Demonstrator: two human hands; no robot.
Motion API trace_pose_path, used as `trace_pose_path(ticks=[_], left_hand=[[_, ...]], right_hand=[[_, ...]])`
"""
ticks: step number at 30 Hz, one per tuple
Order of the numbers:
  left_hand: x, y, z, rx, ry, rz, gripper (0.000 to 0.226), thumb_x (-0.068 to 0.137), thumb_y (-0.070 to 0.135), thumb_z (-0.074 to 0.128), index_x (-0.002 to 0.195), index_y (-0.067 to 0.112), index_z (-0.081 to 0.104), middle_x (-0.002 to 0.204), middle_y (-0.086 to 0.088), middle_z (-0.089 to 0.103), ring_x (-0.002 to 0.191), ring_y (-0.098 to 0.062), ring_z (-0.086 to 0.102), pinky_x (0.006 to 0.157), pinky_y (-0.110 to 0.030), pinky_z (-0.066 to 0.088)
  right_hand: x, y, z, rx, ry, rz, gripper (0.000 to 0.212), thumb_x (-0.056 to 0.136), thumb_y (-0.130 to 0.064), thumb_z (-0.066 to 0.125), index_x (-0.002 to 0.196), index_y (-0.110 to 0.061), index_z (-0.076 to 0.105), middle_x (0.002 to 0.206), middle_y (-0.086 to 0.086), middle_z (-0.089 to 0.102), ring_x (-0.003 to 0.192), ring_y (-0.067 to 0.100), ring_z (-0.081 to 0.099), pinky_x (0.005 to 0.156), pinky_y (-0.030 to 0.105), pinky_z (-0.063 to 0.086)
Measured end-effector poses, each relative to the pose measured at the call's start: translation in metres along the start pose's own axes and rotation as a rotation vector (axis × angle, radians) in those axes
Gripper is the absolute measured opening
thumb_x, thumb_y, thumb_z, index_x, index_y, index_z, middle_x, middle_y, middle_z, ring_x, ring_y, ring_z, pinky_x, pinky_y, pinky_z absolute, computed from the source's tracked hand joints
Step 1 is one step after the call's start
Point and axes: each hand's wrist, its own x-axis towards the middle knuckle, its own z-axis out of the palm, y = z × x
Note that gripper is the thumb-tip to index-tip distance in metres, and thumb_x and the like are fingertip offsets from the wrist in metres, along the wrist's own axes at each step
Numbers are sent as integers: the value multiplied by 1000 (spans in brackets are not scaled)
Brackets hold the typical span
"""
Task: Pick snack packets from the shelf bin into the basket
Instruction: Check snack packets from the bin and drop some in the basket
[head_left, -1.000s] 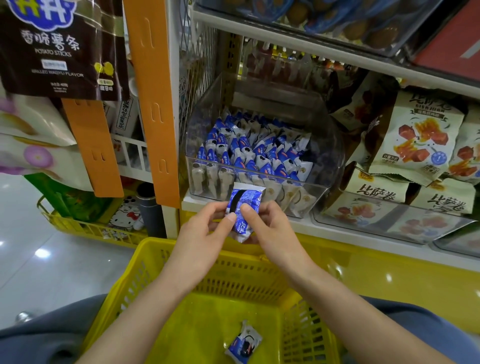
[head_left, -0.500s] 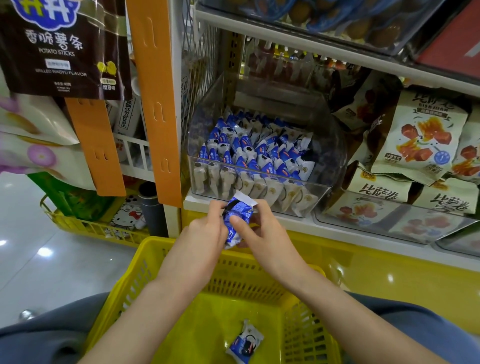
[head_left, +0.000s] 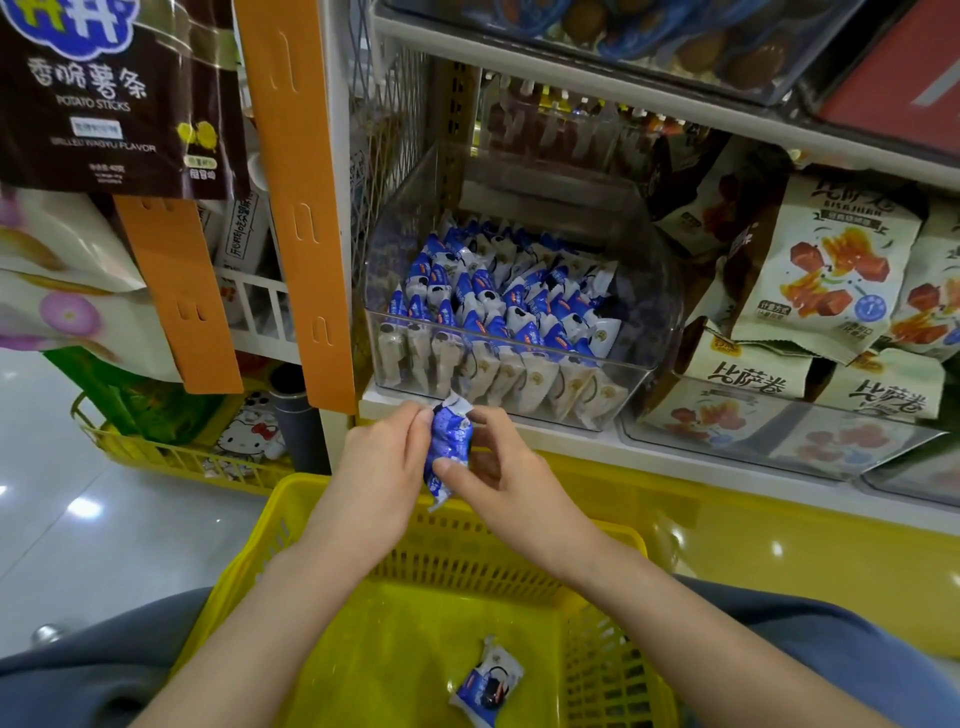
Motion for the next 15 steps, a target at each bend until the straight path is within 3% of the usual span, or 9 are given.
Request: trace_pose_path(ticks=[3, 6, 8, 11, 13, 15], left_hand=[[2, 5, -1, -165, -36, -138, 31, 98, 34, 34, 89, 22, 62, 79, 6, 59, 73, -5, 54, 64, -9, 37], [-2, 11, 1, -550, -218, -308, 41, 88, 52, 40, 110, 26, 62, 102, 6, 66, 90, -3, 61, 80, -19, 46], [-4, 13, 5, -589, -239, -314, 32, 87, 43, 50, 115, 28, 54, 106, 6, 64, 86, 1, 62, 69, -15, 48], [-2, 14, 6, -557, -135, -335, 3, 92, 27, 50, 94, 30, 49, 95, 1, 64, 72, 3, 62, 56, -11, 47], [1, 13, 2, -600, -93, -347, 11, 95, 21, 45, 88, 28, 49, 83, 0, 61, 60, 7, 59, 48, -8, 43], [3, 14, -1, -627, -90, -345, 15, 96, 19, 44, 86, 26, 52, 77, 2, 59, 55, 10, 55, 47, -6, 40]], right_hand=[[0, 3, 2, 54, 38, -10, 42, 84, -21, 65, 115, -32, 39, 104, -18, 57, 93, 3, 62, 84, 27, 53], [2, 5, 0, -12, 139, -13, 48, 80, -27, 69, 116, -30, 37, 106, -16, 54, 90, 0, 58, 77, 18, 51], [2, 6, 0, -71, 180, -32, 57, 77, -29, 71, 122, -26, 36, 112, -13, 51, 91, 0, 57, 75, 14, 48], [2, 4, 2, -59, 153, -42, 67, 72, -33, 74, 126, -27, 34, 114, -17, 48, 93, -4, 56, 74, 9, 46], [5, 1, -1, -7, 107, -23, 55, 75, -33, 73, 117, -34, 38, 108, -23, 51, 87, -10, 54, 73, 6, 44], [9, -3, -8, 60, 95, -14, 25, 85, -29, 63, 105, -32, 49, 95, -18, 58, 76, -8, 54, 68, 8, 44]])
